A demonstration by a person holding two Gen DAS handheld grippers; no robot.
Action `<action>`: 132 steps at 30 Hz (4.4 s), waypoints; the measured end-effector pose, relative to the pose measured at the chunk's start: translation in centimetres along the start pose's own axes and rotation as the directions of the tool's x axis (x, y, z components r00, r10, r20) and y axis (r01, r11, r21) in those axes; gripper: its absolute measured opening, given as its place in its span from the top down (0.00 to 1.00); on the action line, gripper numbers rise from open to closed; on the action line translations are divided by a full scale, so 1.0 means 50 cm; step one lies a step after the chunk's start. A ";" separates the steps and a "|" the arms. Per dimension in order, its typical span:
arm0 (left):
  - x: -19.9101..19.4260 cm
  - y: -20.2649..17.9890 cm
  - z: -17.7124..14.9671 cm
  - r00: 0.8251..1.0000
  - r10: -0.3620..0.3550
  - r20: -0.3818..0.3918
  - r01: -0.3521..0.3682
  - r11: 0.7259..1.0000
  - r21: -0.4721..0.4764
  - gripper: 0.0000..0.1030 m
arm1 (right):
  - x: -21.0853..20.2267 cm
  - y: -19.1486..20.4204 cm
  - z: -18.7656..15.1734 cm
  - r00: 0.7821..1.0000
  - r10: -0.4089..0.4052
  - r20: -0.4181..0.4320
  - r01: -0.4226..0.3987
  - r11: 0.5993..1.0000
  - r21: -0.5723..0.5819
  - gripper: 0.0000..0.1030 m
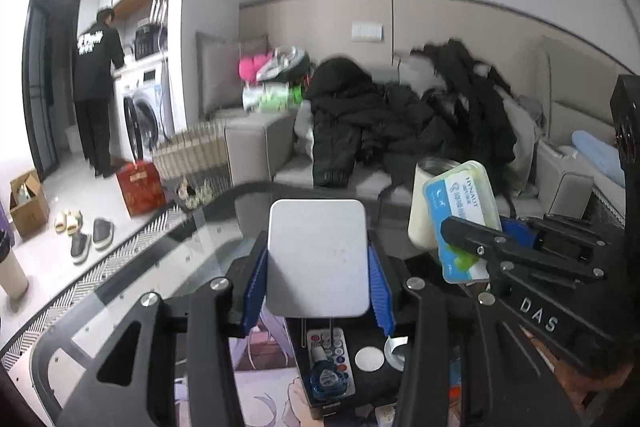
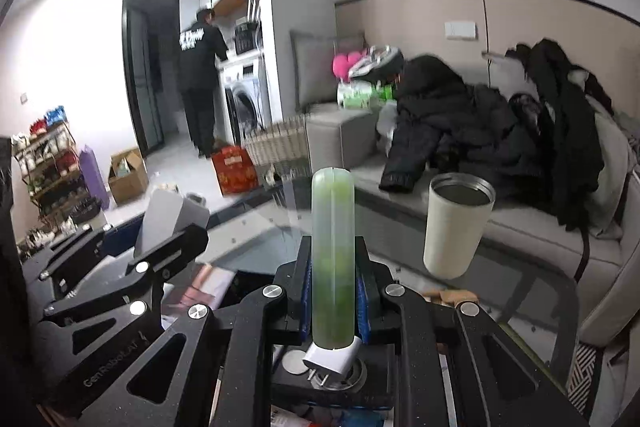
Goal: Organize rigid objects
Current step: 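Lift the pill box and charger plug and carry both over the black box, then open both grippers to drop the pill box and charger into the black box, then grasp the white red-capped bottle with the left gripper while the right grasps the blue spray bottle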
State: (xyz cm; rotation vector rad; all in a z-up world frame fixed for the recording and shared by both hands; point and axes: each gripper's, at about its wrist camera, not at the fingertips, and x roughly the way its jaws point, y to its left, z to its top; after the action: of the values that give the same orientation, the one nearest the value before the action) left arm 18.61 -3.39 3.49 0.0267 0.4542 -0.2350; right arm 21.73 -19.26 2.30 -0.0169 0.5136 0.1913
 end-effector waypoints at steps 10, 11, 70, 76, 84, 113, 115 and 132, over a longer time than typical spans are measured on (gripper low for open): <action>0.122 -0.021 -0.023 0.961 -0.047 -0.273 0.046 0.999 -0.012 0.58 | 0.130 -0.045 -0.044 0.953 0.006 -0.302 0.009 0.999 0.049 0.84; 0.129 -0.025 -0.027 0.956 -0.047 -0.291 0.046 0.999 -0.009 0.58 | 0.137 -0.049 -0.045 0.950 0.001 -0.314 0.015 0.999 0.047 0.84; -0.002 -0.062 -0.179 0.880 -0.131 -0.456 0.190 0.978 0.084 0.46 | 0.033 -0.117 -0.183 0.893 0.094 -0.440 -0.080 0.995 0.052 0.72; 0.019 -0.080 -0.196 0.843 -0.154 -0.515 0.227 0.970 0.081 0.46 | 0.079 -0.113 -0.208 0.873 0.088 -0.480 -0.074 0.996 0.048 0.71; 0.034 -0.082 -0.207 0.817 -0.154 -0.556 0.227 0.972 0.066 0.46 | 0.102 -0.118 -0.220 0.844 0.159 -0.512 -0.115 0.986 0.118 0.61; 0.064 -0.102 -0.200 0.806 -0.150 -0.572 0.231 0.970 0.071 0.47 | 0.057 -0.050 -0.263 0.826 0.140 -0.545 -0.147 0.989 0.030 0.70; 0.073 -0.109 -0.199 0.803 -0.151 -0.576 0.234 0.970 0.072 0.47 | 0.053 -0.052 -0.265 0.829 0.134 -0.543 -0.137 0.990 0.036 0.70; 0.070 -0.094 -0.217 0.800 -0.109 -0.589 0.210 0.972 0.105 0.81 | 0.058 -0.033 -0.270 0.836 0.116 -0.536 -0.144 0.990 -0.011 0.69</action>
State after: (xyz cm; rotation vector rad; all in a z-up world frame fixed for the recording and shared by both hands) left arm 15.90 -7.89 -7.67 0.2307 1.0553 -0.4360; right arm 17.96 -21.22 -10.94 -0.0881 1.0739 0.3374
